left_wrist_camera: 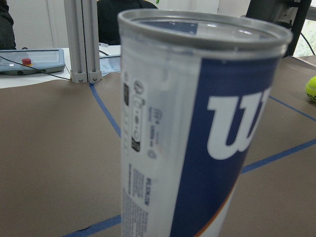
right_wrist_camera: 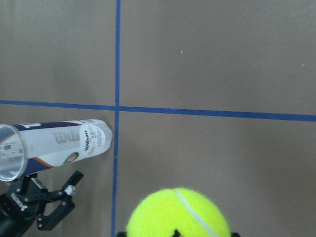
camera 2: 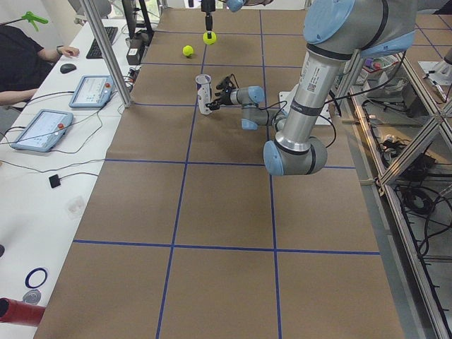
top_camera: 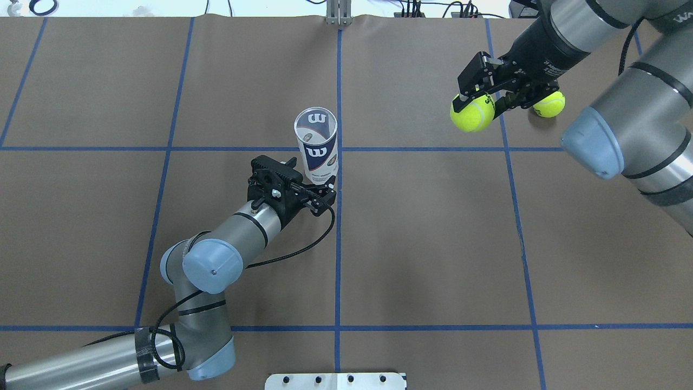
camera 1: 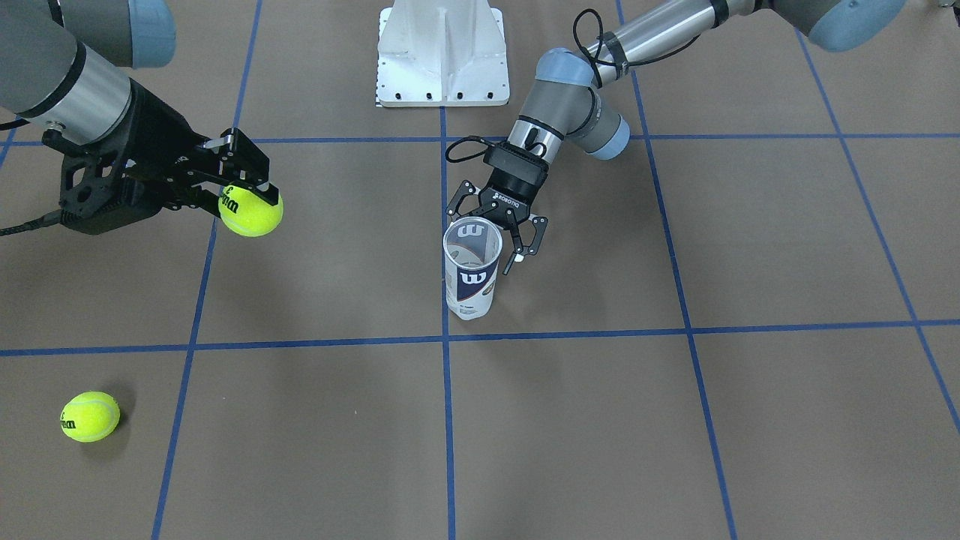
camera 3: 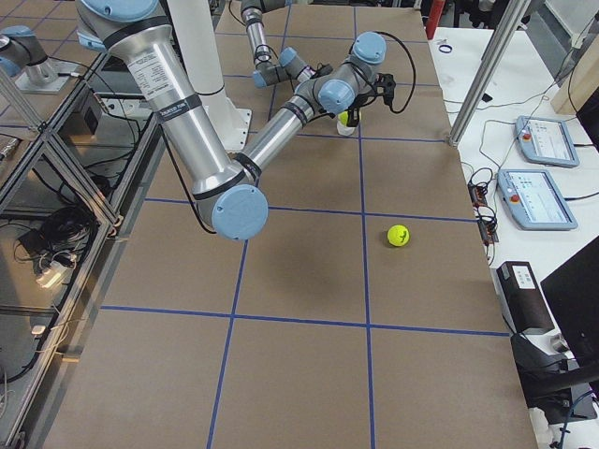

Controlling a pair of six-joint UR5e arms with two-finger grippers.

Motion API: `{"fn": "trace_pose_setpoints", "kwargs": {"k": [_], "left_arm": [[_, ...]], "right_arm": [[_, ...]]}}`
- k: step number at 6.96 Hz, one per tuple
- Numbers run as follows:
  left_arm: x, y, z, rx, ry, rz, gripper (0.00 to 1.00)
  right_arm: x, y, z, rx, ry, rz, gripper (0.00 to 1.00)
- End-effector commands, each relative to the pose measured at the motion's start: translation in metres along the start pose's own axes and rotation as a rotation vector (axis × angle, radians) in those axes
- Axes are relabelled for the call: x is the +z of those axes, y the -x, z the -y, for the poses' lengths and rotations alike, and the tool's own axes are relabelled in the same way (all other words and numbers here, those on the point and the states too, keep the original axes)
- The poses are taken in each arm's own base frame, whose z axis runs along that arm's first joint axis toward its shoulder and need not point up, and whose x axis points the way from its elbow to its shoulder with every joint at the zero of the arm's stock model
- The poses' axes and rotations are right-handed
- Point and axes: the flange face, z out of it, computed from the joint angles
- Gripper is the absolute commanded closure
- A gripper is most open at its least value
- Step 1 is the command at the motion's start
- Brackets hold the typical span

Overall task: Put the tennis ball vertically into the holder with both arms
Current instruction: 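Carry the ball with the right gripper over the tube's open top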

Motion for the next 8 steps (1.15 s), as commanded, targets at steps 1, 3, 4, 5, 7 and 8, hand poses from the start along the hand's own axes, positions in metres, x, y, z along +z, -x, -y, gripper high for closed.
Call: {"fn": "trace_pose_setpoints", "kwargs": {"k": [1, 3, 4, 5, 7, 8], "left_arm": [[0.003, -0.002, 0.008, 0.021, -0.010, 0.000, 0.02], [0.009, 0.008, 0.009, 0.027, -0.011, 0.018, 0.02], [0.010, 0.010, 0.012, 0.025, -0.017, 0.021, 0.02], [0.015, 0.007, 0.011, 0.026, -0.013, 0.022, 0.02], [0.034, -0.006, 0.008, 0.026, -0.013, 0.022, 0.02], [0.035, -0.007, 0.009, 0.024, -0.017, 0.021, 0.02]], "right_arm": [[-0.006, 0.020, 0.001, -0.021, -0.009, 0.017, 1.00], [-0.005, 0.047, -0.001, -0.014, -0.005, 0.038, 1.00], [-0.006, 0.059, -0.003, -0.016, -0.004, 0.048, 1.00], [-0.002, 0.071, -0.005, -0.020, 0.003, 0.055, 1.00], [0.010, 0.100, 0.006, -0.030, 0.008, 0.055, 1.00], [0.014, 0.109, 0.008, -0.030, 0.009, 0.054, 1.00]]}}
